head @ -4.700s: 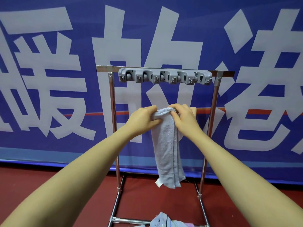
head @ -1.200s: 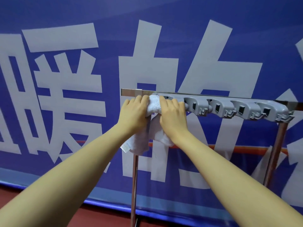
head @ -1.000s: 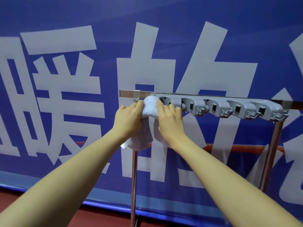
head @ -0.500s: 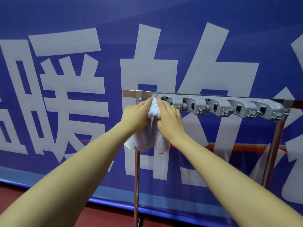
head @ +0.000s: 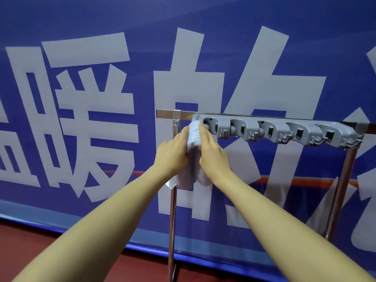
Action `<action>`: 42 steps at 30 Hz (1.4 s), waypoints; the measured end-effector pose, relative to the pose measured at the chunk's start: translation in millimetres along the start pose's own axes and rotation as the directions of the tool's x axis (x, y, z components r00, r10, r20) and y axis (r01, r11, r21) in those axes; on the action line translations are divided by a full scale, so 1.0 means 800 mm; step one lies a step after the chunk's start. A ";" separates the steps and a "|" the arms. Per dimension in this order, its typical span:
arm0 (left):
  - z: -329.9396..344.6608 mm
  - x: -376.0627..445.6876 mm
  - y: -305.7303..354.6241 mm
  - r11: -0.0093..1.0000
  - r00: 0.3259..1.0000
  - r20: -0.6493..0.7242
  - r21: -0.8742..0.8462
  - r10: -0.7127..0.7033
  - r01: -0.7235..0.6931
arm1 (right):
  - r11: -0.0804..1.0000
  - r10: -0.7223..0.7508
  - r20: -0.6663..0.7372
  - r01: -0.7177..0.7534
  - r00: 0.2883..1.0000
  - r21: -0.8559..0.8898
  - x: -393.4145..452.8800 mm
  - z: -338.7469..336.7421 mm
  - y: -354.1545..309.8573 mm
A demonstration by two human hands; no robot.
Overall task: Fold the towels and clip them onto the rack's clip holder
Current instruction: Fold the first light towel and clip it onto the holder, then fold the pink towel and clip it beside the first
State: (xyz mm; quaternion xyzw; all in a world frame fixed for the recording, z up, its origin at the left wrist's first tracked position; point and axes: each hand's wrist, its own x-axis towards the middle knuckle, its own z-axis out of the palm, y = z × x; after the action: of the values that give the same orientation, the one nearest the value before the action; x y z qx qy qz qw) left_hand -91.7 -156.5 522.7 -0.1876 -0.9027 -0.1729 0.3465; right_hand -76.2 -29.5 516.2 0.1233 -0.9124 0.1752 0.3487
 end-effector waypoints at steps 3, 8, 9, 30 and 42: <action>-0.006 -0.011 0.008 0.999 0.999 -0.012 -0.018 -0.039 0.039 | 0.999 0.037 0.050 -0.036 0.998 -0.011 -0.012 -0.003 -0.001; -0.013 -0.037 0.023 0.994 0.993 0.037 -0.024 -0.110 0.111 | 0.989 0.129 0.103 -0.136 0.986 0.058 -0.041 -0.007 -0.001; -0.013 -0.045 0.028 0.992 0.991 0.043 -0.024 -0.126 0.127 | 0.988 0.132 0.101 -0.139 0.986 0.068 -0.050 -0.009 -0.001; 0.103 -0.302 0.119 0.980 0.841 0.503 0.118 -0.197 0.159 | 0.950 0.303 0.460 -0.301 0.835 -0.079 -0.325 0.022 0.097; 0.361 -0.439 0.091 0.985 0.484 0.867 0.036 -0.115 0.170 | 0.852 0.455 0.740 -0.484 0.495 -0.200 -0.489 0.214 0.231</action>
State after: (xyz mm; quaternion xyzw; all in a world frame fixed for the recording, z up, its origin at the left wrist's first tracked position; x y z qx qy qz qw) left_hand 21.6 -42.5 91.5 -0.1829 -0.9616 -0.1085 -0.1733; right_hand 42.4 109.0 88.2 -0.0612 -0.9667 0.2095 -0.1337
